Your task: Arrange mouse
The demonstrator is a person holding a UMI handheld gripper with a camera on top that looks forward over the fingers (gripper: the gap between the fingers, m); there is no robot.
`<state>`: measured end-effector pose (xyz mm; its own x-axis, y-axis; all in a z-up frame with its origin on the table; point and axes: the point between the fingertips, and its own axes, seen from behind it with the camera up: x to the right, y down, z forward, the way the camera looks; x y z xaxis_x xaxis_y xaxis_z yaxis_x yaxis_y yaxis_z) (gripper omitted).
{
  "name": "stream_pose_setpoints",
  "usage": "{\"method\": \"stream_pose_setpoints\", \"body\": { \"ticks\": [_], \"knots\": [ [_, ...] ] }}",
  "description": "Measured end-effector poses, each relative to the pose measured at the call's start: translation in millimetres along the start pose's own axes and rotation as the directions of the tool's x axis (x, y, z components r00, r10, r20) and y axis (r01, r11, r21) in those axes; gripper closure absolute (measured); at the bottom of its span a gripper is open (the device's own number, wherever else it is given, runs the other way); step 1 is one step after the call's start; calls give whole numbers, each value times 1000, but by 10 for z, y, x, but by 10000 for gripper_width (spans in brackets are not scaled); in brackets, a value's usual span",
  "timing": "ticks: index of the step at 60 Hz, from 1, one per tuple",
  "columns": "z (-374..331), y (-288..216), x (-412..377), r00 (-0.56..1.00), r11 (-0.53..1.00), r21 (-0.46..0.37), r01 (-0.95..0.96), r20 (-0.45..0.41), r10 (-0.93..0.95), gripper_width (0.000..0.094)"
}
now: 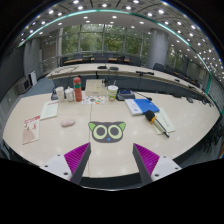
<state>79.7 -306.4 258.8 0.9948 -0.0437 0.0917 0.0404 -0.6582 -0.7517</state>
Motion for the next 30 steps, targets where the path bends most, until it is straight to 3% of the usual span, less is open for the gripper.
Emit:
{"method": "stream_pose_setpoints", "body": {
  "ticks": [19, 30],
  "knots": [
    [660, 466, -259, 1000, 997, -70, -17, 1, 18, 86],
    [1218, 762, -785, 1000, 998, -65, -5, 29, 7, 80]
  ]
}}
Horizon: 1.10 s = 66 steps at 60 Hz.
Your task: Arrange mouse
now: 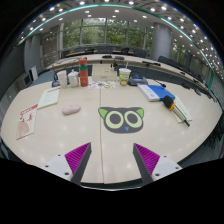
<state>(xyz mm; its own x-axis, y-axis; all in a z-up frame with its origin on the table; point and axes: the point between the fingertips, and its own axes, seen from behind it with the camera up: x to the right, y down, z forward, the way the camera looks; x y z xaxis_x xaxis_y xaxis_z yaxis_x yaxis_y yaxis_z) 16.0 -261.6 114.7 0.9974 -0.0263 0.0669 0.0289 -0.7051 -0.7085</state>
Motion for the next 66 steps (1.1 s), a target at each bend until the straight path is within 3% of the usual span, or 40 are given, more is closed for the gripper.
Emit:
{"method": "stream_pose_setpoints", "body": {
  "ticks": [13, 24, 32, 66],
  "knots": [
    [801, 25, -1064, 996, 998, 39, -39, 83, 36, 81],
    [1464, -278, -1854, 991, 993, 117, -28, 131, 12, 81],
    [1869, -488, -2259, 988, 992, 128, -24, 156, 4, 78],
    [2759, -1215, -2639, 992, 994, 113, -10, 128, -5, 88]
  ]
}}
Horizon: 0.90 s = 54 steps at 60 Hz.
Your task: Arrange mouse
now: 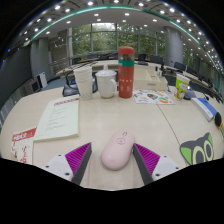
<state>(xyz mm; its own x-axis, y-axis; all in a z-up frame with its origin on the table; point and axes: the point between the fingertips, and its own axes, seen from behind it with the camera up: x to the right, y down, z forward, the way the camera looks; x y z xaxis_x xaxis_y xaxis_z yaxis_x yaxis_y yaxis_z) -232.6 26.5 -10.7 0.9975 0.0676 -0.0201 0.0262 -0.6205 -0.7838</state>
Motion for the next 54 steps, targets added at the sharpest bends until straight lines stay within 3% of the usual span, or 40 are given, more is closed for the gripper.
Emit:
{"method": "stream_pose_setpoints", "body": {
  "ticks": [10, 16, 32, 38, 46, 54],
  "knots": [
    [135, -78, 59, 999, 1000, -10, 18, -50, -18, 218],
    [172, -104, 94, 998, 1000, -10, 3, -67, -4, 438],
    [158, -107, 66, 999, 1000, -18, 25, -27, -25, 604],
    [-28, -197, 131, 1000, 1000, -6, 24, -8, -24, 616],
    [-659, -656, 266, 999, 996, 87, 13, 49, -17, 616],
    [-1374, -1170, 836, 999, 978, 210, 7, 30, -13, 616]
  ]
}}
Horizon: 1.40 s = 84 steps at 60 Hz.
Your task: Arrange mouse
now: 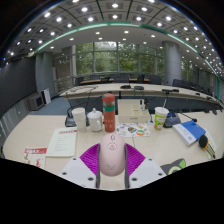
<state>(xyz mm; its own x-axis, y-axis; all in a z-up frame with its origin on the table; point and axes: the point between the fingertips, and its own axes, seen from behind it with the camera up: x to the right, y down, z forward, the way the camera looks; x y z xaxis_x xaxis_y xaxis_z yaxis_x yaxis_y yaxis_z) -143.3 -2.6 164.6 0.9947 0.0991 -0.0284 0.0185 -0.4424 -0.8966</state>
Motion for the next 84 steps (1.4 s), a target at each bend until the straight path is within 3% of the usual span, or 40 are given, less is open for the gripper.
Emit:
{"method": "stream_pose_setpoints", "body": {
  "ticks": [10, 21, 32, 43, 45, 50, 51, 70, 84],
  "knots": [
    [-323, -2, 1008, 998, 1000, 10, -13, -63, 13, 617],
    [-189, 752, 1826, 997, 995, -97, -21, -77, 14, 618],
    [43, 1439, 2122, 999, 985, -171, -1, -39, -6, 611],
    [125, 1804, 2159, 1000, 973, -231, -14, -1, 14, 457],
    [108, 1788, 2152, 1000, 975, -223, -13, 8, 15, 404],
    [10, 1758, 2141, 1000, 974, -228, -13, 4, 14, 79],
    [-17, 1744, 2152, 1000, 974, -228, -14, -3, 14, 67],
    [-1264, 1053, 1894, 997, 990, -139, -4, -82, -8, 82],
    [-2462, 900, 1573, 986, 994, -93, 49, -155, -63, 79]
  ]
}}
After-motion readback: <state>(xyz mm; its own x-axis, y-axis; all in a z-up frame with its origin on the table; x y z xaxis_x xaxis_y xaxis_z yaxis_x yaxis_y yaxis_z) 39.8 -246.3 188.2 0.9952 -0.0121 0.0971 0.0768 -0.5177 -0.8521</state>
